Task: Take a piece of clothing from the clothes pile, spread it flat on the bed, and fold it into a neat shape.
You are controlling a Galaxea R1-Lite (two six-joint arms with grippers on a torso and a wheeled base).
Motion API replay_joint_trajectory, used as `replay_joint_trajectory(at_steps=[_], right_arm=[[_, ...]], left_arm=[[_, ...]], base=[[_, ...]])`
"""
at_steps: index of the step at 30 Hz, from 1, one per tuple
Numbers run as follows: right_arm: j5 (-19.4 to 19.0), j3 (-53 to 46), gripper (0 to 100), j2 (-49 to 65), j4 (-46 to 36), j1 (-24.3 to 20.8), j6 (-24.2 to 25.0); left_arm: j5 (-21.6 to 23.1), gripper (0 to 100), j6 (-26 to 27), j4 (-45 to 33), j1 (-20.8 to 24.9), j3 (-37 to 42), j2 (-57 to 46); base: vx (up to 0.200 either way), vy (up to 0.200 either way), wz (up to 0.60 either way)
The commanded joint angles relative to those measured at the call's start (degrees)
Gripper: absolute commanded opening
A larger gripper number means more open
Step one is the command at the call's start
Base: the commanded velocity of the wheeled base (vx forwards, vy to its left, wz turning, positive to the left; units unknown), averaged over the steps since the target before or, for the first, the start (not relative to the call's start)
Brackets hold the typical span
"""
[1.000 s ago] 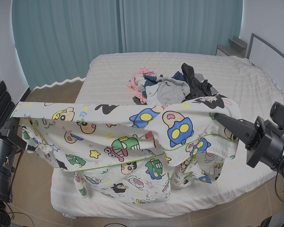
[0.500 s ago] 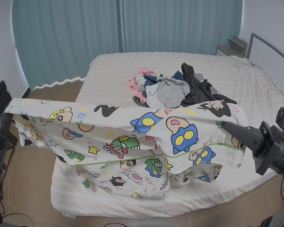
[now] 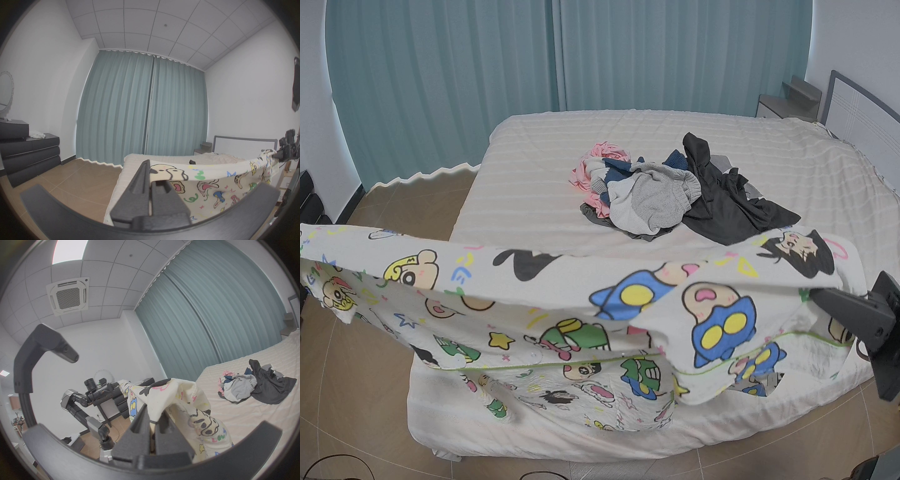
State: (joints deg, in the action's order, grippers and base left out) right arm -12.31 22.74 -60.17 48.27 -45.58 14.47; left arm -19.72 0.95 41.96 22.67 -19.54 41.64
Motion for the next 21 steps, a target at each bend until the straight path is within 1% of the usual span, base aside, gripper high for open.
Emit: replay_joint_trajectory(at_steps=[1,4,9,11,15,17,19,21], right_arm=[[-1.8,-2.2,0,2.9,0.0,-0.1,0.0],[-2.0,-2.4,0,2.8,-0.2,-0.1,0.0],[-2.2,-1.5,0,1.5,-4.3,0.1,0.7],[-2.5,-0.6,0,0.1,-6.3,0.2,2.0],[-2.2,-0.6,0,-2.8,-7.7,0.5,3.8],[-2.4,-0.4,0,-6.0,-7.5,1.9,4.9],[-2.4,-0.4,0,-6.7,-7.5,2.3,5.0],[-2.5,-0.5,0,-10.5,-7.3,3.7,5.6]], left_arm=[[0.4,0,0.0,-2.1,0.1,-2.9,-5.7],[0.4,0,0.1,-2.2,0.1,-3.2,-5.9],[0.9,0,0.0,-2.4,0.1,-2.3,-4.6],[2.2,0,-0.4,-2.5,0.1,-1.8,-3.2],[2.5,0,-0.4,-2.6,0.1,-0.7,-1.1],[2.5,0,-0.6,-2.6,0.1,-0.3,1.5],[2.5,0,-0.8,-2.7,0.0,-0.3,2.2],[2.5,0,-2.0,-2.7,-0.6,-0.3,5.8]], base=[[0.0,0.0,0.0],[0.0,0.0,0.0],[0.0,0.0,0.0],[0.0,0.0,0.0],[0.0,0.0,0.0],[0.0,0.0,0.0],[0.0,0.0,0.0],[0.0,0.0,0.0]])
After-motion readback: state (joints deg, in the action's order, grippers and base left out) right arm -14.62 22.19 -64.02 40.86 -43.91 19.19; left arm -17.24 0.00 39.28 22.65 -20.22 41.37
